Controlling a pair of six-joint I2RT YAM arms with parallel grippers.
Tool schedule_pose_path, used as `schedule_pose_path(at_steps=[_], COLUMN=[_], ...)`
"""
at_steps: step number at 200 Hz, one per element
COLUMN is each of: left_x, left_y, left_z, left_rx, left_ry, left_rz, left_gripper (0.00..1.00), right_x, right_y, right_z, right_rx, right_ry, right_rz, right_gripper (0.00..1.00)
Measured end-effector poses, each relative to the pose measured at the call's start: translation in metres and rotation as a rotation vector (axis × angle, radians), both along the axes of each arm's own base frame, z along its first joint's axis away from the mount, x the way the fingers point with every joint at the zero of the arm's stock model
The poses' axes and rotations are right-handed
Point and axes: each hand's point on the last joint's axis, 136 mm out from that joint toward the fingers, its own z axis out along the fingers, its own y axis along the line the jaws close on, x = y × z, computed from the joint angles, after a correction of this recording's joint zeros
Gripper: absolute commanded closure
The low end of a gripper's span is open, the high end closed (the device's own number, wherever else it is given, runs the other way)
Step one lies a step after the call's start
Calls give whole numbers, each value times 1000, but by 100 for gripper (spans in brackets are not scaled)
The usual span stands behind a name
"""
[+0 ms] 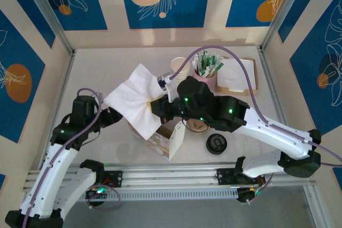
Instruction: Pack the takeout coffee
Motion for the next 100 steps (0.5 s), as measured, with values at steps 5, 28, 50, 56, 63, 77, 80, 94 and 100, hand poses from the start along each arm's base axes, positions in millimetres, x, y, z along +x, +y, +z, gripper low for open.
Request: schedule_pose_path(at_steps=[5, 28, 50, 56, 63, 77, 80, 94, 100], left_x=[0, 0, 0, 0, 0, 0, 0, 0, 0], left_y=[0, 0, 0, 0, 0, 0, 0, 0, 0], left_z=[0, 0, 0, 0, 0, 0, 0, 0, 0], left_rx=[0, 1, 0, 1, 1, 1, 1, 1, 1], left_ry=[0, 0, 0, 1, 1, 2, 2, 2, 2], left_rz=[0, 0, 0, 0, 0, 0, 0, 0, 0], left_gripper=[26, 26, 26, 26, 26, 26, 26, 26, 26], right_x=[0, 1, 2, 3, 3, 4, 4, 4, 5], right_y=[0, 0, -1, -1, -2, -5, -6, -8, -9], right_z=[-5, -23, -40, -44, -49, -58, -60, -68, -72], right_rx=[-17, -88, -155, -173, -193, -237, -246, -287, -305], right_ry=[4, 13, 20, 20, 22, 19, 19, 16, 15], right_rz=[-4, -22, -37, -40, -45, -54, -56, -60, -61], right_gripper=[100, 100, 100, 100, 100, 100, 100, 100, 100])
